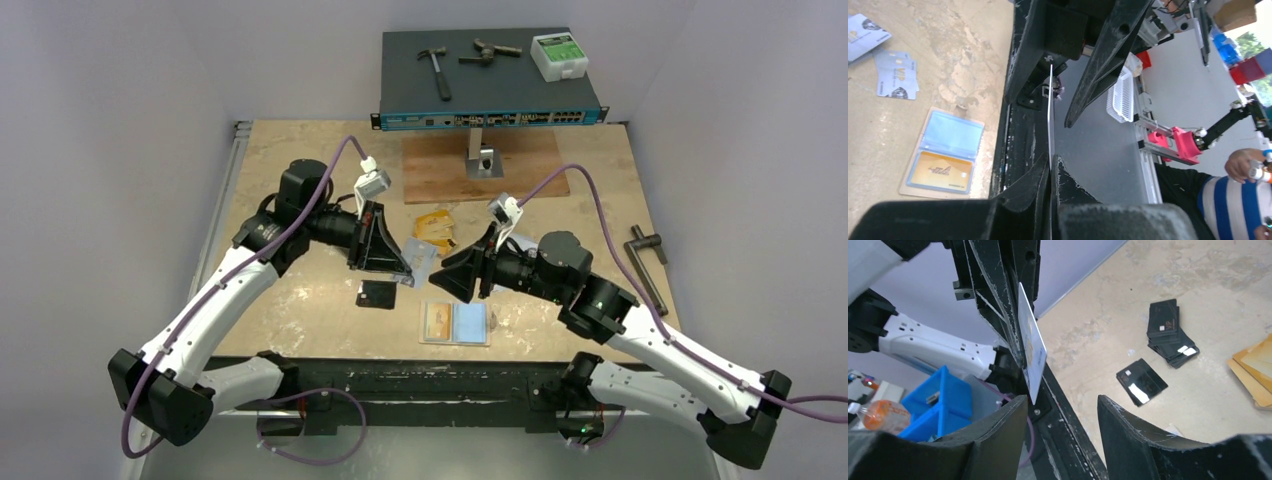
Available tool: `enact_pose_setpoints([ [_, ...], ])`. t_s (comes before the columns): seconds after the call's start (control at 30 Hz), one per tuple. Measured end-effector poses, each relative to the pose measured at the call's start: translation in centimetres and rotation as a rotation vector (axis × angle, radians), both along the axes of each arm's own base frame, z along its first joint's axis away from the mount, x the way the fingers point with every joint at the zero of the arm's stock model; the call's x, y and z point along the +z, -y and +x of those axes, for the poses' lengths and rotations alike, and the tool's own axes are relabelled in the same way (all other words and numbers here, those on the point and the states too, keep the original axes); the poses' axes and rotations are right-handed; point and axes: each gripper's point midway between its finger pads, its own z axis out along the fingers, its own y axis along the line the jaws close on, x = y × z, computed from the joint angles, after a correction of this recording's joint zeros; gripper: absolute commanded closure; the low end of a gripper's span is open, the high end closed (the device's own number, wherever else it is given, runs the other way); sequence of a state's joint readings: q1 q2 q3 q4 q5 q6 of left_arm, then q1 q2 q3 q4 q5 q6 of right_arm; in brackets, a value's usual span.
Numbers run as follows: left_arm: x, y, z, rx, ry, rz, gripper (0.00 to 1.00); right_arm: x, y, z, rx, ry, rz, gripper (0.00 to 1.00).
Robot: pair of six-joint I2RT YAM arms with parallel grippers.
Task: Put the credit cards into the card holder
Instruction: Pick up the credit card from the storage box, then insert the credit card into the card holder.
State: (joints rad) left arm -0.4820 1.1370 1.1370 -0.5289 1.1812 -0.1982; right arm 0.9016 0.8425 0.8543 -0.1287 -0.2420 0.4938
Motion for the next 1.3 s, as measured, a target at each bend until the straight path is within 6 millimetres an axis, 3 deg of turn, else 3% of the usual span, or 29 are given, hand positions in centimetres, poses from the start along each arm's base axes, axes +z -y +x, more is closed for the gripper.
enact_pose_setpoints([
  [0.17,1.1,0.6,0.1,-0.003,-0.085,-0.051,1.00,-0.2,-0.7,0.3,-0.019,-0.043,0.105,0.46],
  [0.3,1.3,0.8,0.2,-0.003,-0.127,-0.067,1.00,0.8,-1.6,0.9,-0.026,-0.058,0.189,0.54],
  [0.37,1.4,0.9,0.2,-0.003,-0.144,-0.073,1.00,1.6,-2.1,1.2,-0.024,-0.059,0.234,0.65],
  [0.5,1.4,1.0,0.3,-0.001,-0.161,-0.080,1.00,2.8,-2.7,1.5,-0.022,-0.069,0.310,0.99],
  [0.53,1.3,1.0,0.4,0.005,-0.165,-0.080,0.95,3.0,-2.7,1.4,-0.019,-0.074,0.325,1.00],
  [0.63,1.1,1.0,0.9,0.024,-0.168,-0.077,0.57,3.2,-2.6,1.4,-0.028,-0.089,0.347,1.00],
  [0.7,0.6,1.0,1.1,0.048,-0.178,-0.055,0.38,3.0,-2.2,1.9,-0.065,-0.099,0.341,1.00],
  [0.77,0.0,0.9,1.4,0.071,-0.171,-0.031,0.33,2.3,-1.5,2.3,-0.114,-0.115,0.310,1.00],
  [0.9,-2.5,0.6,3.0,0.133,-0.088,0.087,0.34,-0.2,0.4,4.1,-0.264,-0.181,0.164,1.00],
  [0.97,-4.8,0.4,3.8,0.146,0.008,0.175,0.35,-2.1,1.3,4.8,-0.328,-0.219,0.090,1.00],
  [1.13,-12.4,0.7,2.5,0.025,0.255,0.419,0.39,-11.1,3.7,5.1,-0.467,-0.374,-0.177,1.00],
  [1.23,-16.8,0.9,1.3,-0.089,0.343,0.534,0.44,-17.2,6.0,3.8,-0.534,-0.486,-0.347,1.00],
  [1.3,-19.5,1.0,1.3,-0.151,0.388,0.606,0.46,-20.1,7.7,2.7,-0.576,-0.541,-0.437,1.00],
])
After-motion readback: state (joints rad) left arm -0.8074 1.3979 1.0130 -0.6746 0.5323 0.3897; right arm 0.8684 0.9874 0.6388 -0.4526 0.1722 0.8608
